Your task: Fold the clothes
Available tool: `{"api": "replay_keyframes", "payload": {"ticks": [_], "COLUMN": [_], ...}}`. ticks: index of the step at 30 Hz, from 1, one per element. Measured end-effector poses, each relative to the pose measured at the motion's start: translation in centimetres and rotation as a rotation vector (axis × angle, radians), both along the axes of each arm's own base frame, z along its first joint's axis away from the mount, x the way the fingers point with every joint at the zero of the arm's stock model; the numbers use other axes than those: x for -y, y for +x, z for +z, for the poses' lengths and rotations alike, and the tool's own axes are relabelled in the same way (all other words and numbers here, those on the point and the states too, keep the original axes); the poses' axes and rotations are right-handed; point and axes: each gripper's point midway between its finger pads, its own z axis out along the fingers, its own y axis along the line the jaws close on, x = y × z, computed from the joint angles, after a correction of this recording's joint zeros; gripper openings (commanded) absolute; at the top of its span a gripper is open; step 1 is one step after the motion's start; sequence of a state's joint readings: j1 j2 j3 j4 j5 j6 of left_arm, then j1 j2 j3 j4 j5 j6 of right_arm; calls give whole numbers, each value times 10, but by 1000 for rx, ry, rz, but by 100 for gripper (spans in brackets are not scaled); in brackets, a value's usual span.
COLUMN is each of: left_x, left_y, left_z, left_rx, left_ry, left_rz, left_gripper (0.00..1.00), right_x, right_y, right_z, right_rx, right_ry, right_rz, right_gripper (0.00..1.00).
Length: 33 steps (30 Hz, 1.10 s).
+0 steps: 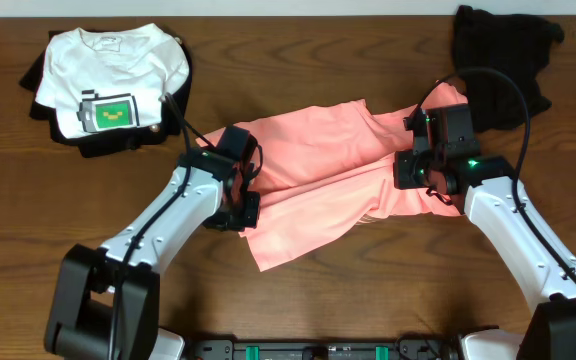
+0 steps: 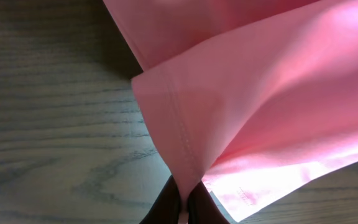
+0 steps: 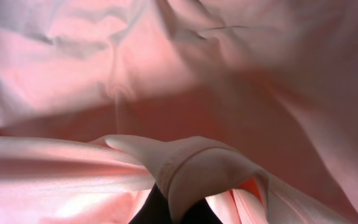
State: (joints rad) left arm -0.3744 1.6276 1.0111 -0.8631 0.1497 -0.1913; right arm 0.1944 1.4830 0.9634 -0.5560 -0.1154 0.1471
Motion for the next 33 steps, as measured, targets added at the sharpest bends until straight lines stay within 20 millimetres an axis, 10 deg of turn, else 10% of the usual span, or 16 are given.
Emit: {"api": "replay_keyframes", "payload": {"ticks": [6,11,23,28,33], "left_x": [0,0,5,8,1], "left_y": [0,0,14,49,85], "left_z": [0,0,4,31,66], "left_rx": [0,-1,49,153,257], "left_ry": [0,1,-19,-48,-79], "left_rz": [0,3,15,44,86], "left_gripper": [6,67,73,96,100], "right_x": [1,3,1,-5,-7], "right_y": [0,1,18,47,63], "right_z": [0,-1,17,55,80], "right_rx": [0,4,71,207,290], "right_ry": [-5,-22,-26,-35,-56], "right_rz": [1,0,20,64,107], "right_gripper": [11,59,61,70,76]}}
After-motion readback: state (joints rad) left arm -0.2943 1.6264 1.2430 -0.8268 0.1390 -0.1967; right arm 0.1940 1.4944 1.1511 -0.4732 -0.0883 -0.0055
